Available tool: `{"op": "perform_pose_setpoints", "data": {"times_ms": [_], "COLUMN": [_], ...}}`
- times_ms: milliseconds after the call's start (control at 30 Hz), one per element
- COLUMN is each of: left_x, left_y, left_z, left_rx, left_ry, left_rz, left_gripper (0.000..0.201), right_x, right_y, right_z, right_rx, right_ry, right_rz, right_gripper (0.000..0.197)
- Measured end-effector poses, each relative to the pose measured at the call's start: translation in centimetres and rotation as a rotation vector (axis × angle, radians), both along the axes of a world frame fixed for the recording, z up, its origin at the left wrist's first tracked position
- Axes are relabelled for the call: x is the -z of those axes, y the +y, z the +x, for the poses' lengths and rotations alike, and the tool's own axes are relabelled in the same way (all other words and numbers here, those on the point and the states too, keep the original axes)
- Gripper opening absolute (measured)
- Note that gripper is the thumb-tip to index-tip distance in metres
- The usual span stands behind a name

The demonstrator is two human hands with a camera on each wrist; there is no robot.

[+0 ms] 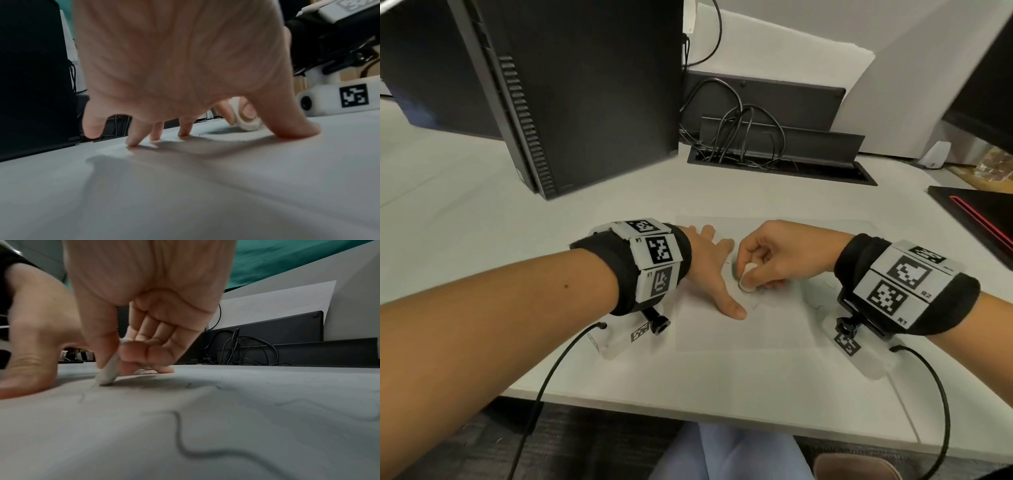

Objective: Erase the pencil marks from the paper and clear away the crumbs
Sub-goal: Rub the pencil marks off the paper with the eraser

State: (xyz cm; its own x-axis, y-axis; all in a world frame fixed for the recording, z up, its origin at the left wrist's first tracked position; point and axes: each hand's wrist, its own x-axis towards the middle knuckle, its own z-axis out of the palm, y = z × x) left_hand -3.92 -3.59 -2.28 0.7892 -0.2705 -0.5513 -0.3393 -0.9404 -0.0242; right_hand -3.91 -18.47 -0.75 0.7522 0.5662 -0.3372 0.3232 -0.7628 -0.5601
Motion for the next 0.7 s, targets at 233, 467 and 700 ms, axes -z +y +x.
{"op": "perform_pose_setpoints", "data": {"times_ms": [233, 467, 700], "left_x": [-0.2, -0.2, -0.1], "left_y": [-0.1, -0.2, -0.1], "left_z": [-0.1, -0.1, 0.0], "left_rx": [-0.006, -0.012, -0.02], "left_ry": [0.012, 0.024, 0.027], "left_rz": [0.004, 0.008, 0.005], "left_gripper": [0.121, 0.122, 0.124], "right_x": [0.0, -0.3, -0.2], "right_y": [-0.2, -0.3, -0.4], "right_z": [-0.3, -1.1, -1.2], "right_rx": [-0.046, -0.087, -0.094], "right_ry": [0.054, 0.149, 0.143], "right_rz": [-0.036, -0.059, -0.071], "right_gripper": [0.01, 0.008, 0.006]}}
